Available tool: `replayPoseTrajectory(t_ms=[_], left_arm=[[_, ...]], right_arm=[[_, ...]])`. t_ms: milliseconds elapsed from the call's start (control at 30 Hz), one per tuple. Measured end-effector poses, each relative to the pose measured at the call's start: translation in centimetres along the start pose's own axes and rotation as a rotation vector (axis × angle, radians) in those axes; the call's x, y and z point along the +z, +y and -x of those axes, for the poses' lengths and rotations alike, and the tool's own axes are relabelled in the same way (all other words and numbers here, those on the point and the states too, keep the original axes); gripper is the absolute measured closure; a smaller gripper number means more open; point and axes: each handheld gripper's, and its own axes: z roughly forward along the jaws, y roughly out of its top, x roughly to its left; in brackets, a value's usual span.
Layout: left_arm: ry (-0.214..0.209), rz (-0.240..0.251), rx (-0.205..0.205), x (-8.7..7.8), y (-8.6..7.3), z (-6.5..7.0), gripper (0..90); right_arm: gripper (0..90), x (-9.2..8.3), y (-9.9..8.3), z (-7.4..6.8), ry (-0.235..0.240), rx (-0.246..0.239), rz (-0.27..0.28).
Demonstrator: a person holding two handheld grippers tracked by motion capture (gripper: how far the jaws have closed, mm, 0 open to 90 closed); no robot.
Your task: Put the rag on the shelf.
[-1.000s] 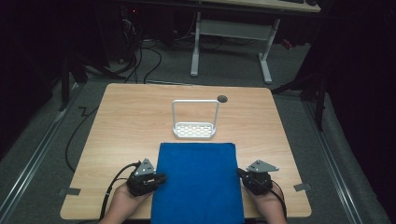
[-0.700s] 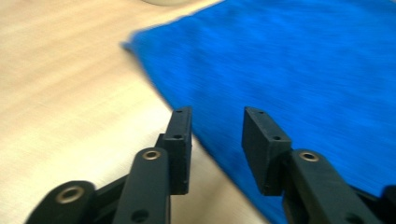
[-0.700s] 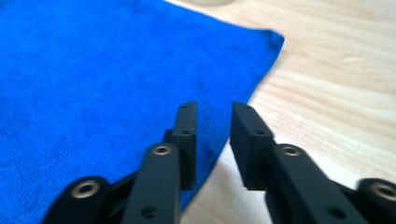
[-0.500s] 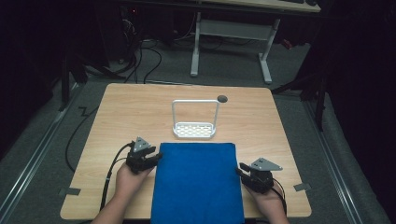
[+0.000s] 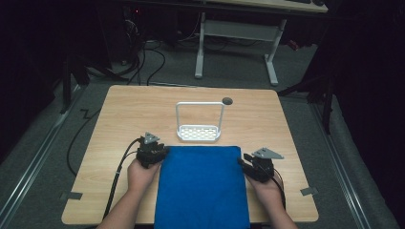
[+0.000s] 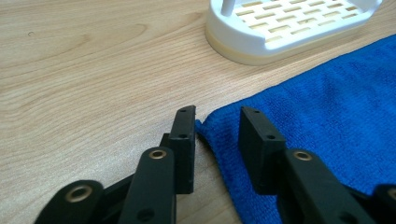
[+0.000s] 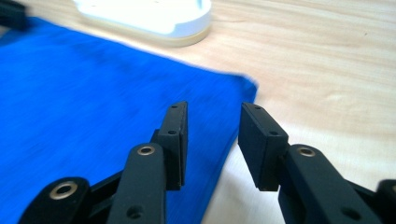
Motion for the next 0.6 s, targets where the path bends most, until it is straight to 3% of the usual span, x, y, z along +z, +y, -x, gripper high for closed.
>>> replayPoseTrajectory(t_ms=[67,200,400,600], left_arm=[[0.008,-0.001,-0.003,0.0,0.0,0.0,70.1],[-0.006,0.001,-0.031,0.0,0.0,-0.3,74.2],[-0.012,-0.001,-0.028,0.0,0.0,-0.3,76.8],[-0.043,-0.005,-0.048,0.0,0.0,-0.5,84.0]], right_arm=[[59.5,2.2,1.2,0.9,-0.034,0.023,-0.044],[58.6,3.9,2.2,1.3,-0.055,0.017,-0.073],[59.9,5.1,2.2,0.9,-0.075,-0.016,-0.112],[70.9,5.4,2.2,0.7,-0.054,-0.003,-0.105]])
